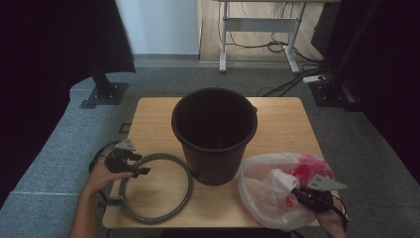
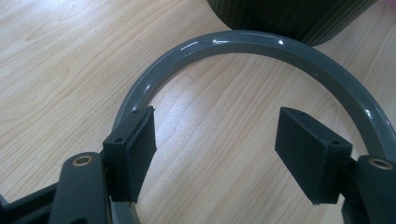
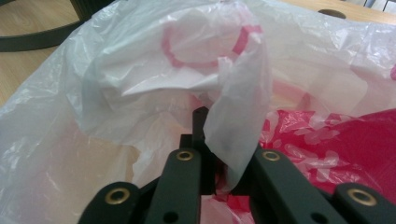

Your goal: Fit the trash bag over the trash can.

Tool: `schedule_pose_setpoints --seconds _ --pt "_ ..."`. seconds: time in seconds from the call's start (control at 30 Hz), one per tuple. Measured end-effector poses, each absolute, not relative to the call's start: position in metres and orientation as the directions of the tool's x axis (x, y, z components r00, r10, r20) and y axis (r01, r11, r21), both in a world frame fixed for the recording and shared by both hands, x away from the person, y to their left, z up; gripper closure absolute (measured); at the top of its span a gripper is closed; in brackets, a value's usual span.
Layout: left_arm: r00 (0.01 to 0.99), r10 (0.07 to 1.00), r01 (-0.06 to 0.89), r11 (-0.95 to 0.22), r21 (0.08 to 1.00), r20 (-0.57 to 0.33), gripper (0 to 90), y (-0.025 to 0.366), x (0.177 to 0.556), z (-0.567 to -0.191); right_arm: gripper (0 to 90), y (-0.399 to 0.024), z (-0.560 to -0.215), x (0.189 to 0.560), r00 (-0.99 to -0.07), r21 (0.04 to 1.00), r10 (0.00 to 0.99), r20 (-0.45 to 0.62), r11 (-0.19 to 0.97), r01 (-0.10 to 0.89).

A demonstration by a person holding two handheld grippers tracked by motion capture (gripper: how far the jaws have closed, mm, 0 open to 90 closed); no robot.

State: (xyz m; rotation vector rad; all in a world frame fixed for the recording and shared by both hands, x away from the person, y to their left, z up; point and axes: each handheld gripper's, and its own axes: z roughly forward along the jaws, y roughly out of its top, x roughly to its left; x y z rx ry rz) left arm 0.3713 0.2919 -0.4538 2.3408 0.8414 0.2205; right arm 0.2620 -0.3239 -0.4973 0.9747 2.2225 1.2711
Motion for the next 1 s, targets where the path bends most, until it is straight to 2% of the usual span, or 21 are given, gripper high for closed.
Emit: schedule_pose_setpoints --seconds 1.0 --pt "0.776 0.628 0.519 -0.587 0.621 -0.055 29.9 0.296 0.371 -0.453 87.6 -0.343 -0.465 0.247 -0.678 0.899 0.735 -0.031 0.317 0.302"
